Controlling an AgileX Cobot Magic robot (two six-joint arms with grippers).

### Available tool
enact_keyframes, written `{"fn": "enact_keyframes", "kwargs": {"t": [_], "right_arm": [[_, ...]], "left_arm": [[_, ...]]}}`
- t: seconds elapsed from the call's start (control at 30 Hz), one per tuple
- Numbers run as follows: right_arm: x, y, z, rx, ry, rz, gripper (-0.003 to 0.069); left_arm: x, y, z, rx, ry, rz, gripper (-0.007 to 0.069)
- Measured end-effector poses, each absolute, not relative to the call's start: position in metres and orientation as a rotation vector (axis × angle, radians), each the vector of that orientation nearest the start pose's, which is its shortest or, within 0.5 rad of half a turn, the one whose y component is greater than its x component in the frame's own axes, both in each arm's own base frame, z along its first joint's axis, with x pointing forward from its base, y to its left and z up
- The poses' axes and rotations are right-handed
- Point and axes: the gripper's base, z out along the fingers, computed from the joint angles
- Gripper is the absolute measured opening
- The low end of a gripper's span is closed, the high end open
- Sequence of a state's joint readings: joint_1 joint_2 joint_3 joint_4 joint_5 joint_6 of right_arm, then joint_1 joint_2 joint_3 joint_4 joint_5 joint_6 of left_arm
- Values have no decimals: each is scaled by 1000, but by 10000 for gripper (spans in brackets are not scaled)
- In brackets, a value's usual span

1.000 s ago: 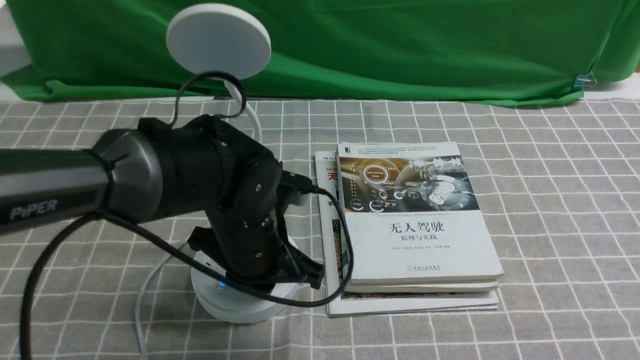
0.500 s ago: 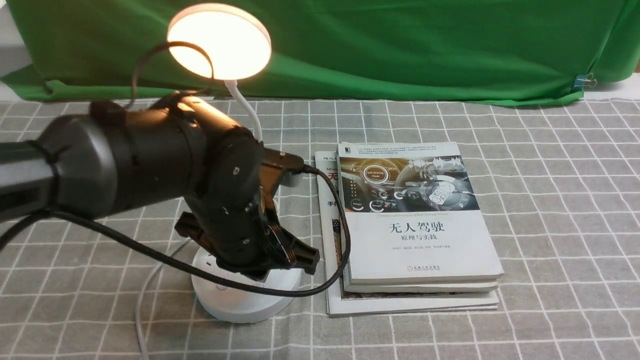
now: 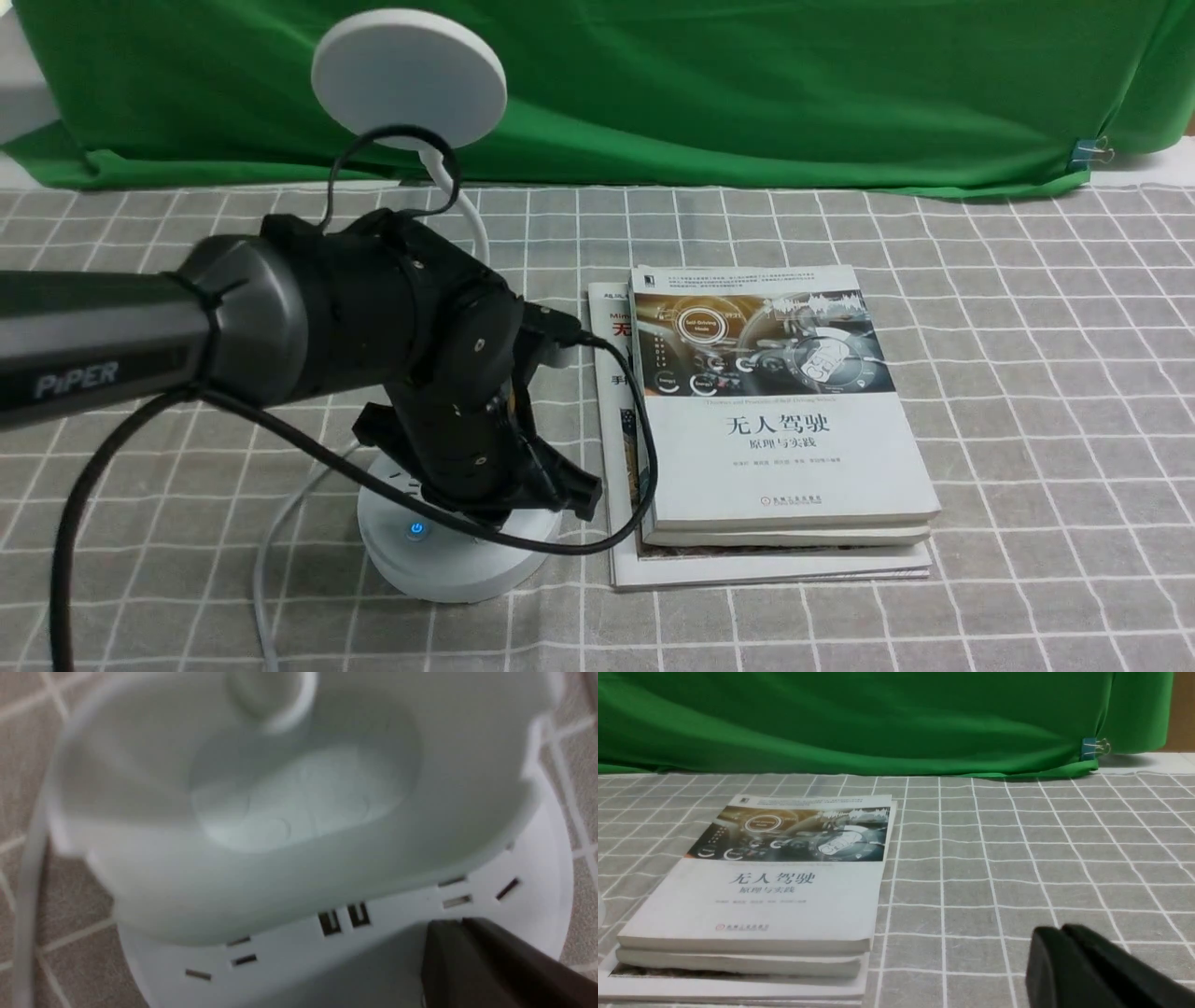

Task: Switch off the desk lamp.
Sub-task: Use the left arm to press the button switch on the lamp holder

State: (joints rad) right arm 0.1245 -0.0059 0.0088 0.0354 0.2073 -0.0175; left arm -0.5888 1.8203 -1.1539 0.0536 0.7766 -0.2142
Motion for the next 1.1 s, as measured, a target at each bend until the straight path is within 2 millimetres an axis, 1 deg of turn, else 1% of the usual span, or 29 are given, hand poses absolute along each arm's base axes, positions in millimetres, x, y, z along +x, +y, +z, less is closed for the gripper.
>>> {"fn": "enact_keyframes", "kwargs": {"t": [0.13, 0.3, 0.4, 0.7, 0.8, 0.9, 1.03, 1.1], "right_arm": [[55, 8, 192, -96, 1692, 112, 36], [55, 8, 192, -96, 1692, 112, 36], [55, 8, 192, -96, 1692, 112, 36], [55, 8, 192, -96, 1692, 112, 36], [55, 8, 192, -96, 1692, 112, 36], [55, 8, 192, -96, 1692, 112, 36], [55, 8, 192, -96, 1692, 112, 36], [55, 8, 192, -96, 1692, 112, 36]], "left_arm": [[290, -190, 184, 599, 2853, -75, 1], [283, -185, 200, 581, 2843, -94, 1], [281, -185, 206, 577, 2827, -103, 1], [280, -184, 202, 581, 2860, -87, 1], [282, -186, 189, 585, 2898, -71, 1], [285, -188, 181, 590, 2916, -61, 1], [286, -188, 179, 606, 2920, -54, 1], [286, -188, 182, 609, 2914, -57, 1]]}}
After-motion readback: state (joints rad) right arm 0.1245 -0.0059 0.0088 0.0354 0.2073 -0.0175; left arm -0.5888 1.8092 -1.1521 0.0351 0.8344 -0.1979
